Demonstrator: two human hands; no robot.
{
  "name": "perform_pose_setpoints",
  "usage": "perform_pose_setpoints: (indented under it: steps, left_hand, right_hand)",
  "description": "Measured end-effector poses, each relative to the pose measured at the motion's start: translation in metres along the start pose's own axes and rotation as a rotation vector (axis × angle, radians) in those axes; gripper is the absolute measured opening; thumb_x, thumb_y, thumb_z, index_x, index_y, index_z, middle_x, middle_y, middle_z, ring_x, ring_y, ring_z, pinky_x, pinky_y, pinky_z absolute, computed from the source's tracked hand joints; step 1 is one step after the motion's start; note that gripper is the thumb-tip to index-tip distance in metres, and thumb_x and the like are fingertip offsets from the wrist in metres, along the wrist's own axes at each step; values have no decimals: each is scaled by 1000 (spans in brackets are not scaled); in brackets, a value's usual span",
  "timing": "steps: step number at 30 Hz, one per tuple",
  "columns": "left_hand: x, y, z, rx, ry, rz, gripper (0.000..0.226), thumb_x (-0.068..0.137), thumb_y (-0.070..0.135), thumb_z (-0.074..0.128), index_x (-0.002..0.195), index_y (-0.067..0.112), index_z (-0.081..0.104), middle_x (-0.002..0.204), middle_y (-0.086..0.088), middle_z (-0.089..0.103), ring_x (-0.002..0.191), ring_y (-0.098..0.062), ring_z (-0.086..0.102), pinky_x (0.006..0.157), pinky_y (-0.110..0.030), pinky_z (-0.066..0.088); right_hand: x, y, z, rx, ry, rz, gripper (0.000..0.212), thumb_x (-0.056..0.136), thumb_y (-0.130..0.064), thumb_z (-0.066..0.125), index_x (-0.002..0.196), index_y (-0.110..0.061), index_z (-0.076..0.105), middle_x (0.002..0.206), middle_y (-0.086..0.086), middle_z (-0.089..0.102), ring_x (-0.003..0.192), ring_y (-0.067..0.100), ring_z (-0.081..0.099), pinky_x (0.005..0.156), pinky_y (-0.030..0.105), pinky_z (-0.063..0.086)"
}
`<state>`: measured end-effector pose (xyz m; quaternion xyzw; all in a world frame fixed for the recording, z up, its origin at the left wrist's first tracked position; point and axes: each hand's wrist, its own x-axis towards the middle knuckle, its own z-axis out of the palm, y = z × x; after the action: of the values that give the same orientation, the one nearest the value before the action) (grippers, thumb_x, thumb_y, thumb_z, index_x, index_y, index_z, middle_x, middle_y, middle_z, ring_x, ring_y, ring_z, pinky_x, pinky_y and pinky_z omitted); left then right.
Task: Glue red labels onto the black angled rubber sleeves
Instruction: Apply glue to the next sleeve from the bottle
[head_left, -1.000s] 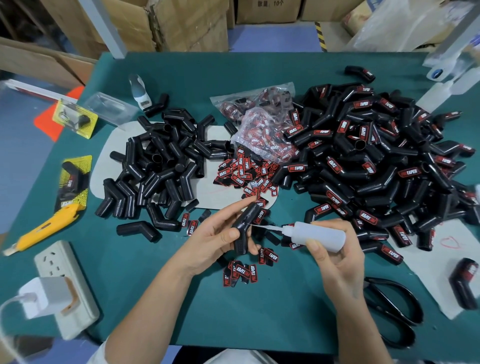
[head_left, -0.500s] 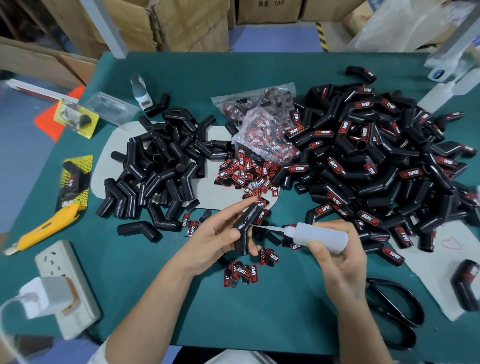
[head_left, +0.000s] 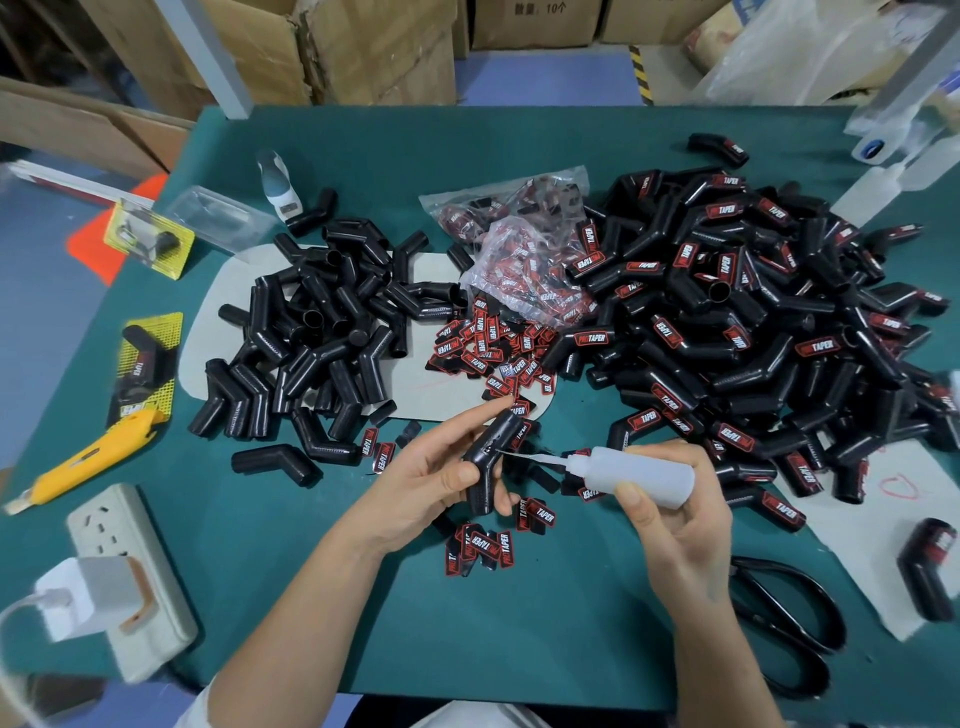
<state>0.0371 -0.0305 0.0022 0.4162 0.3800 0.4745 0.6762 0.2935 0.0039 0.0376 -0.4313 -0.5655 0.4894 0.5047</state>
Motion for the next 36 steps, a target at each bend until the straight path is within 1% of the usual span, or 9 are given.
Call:
perform_pose_setpoints:
  steps: [5, 8, 12, 16, 20, 24, 27, 33, 36]
  left_hand:
    - [0, 3, 1, 8, 2, 14, 68, 101, 32, 69, 162, 24, 39, 102, -4, 65, 89, -29, 73, 101, -62, 51]
    - [0, 3, 2, 16, 8, 23, 68, 100, 32, 70, 161, 24, 40, 101, -5, 63, 88, -29, 74, 100, -63, 51]
    - [0, 4, 3, 9, 15, 38, 68, 99, 33, 71, 160, 25, 43, 102, -6, 63, 87, -29, 73, 99, -57, 54]
    - [0, 5, 3, 26, 20, 39, 68, 98, 33, 71, 160, 26, 43, 101, -5, 64, 87, -28, 73, 100, -58, 54]
    - [0, 5, 2, 19, 17, 36, 68, 99, 32, 70, 160, 24, 42, 102, -5, 63, 87, -28, 73, 101, -57, 54]
    - [-1, 3, 2, 16, 18, 24, 69, 99, 33, 71, 161, 24, 41, 102, -5, 62, 88, -29, 73, 102, -59, 51]
    - [0, 2, 2, -4, 8, 12, 69, 100, 32, 70, 161, 22, 40, 104, -5, 61, 89, -29, 73, 102, -60, 50]
    - [-1, 1, 1, 1, -2, -9, 68, 102, 33, 68, 162, 23, 39, 106, -4, 63, 91, -29, 74, 101, -68, 45]
    - [-1, 2, 0, -11, -11, -16, 67, 103, 32, 67, 162, 22, 37, 107, -5, 62, 91, -30, 74, 100, -73, 43]
  right_hand:
    - [1, -1, 0, 1, 18, 0, 26, 86, -33, 70, 107, -48, 66, 101, -19, 69, 87, -2, 66, 73, 11, 51]
    - [0, -2, 1, -15, -8, -8, 28, 86, -32, 70, 107, -49, 66, 102, -19, 69, 88, -1, 67, 73, 11, 52]
    - [1, 0, -1, -6, 17, 1, 26, 86, -33, 70, 106, -48, 66, 102, -17, 69, 88, 0, 67, 74, 12, 52]
    - [1, -1, 0, -19, -3, -8, 27, 85, -33, 70, 107, -49, 66, 102, -18, 69, 88, 0, 66, 73, 12, 53]
    - [1, 1, -2, 2, 27, 6, 25, 86, -33, 70, 107, -47, 66, 102, -16, 69, 87, 0, 67, 73, 12, 53]
    - [1, 2, -1, -7, 3, 1, 27, 86, -32, 71, 108, -46, 67, 102, -17, 69, 89, 0, 67, 74, 12, 52]
    - [1, 3, -3, 8, 31, 18, 25, 86, -34, 71, 108, -46, 67, 103, -15, 70, 89, 1, 67, 75, 14, 53]
    - [1, 0, -2, 3, 15, -5, 27, 86, -30, 70, 107, -46, 66, 103, -18, 70, 89, -2, 67, 76, 11, 52]
    - [2, 1, -3, 2, 36, 19, 27, 85, -32, 73, 105, -49, 66, 101, -18, 69, 87, 0, 67, 73, 14, 54]
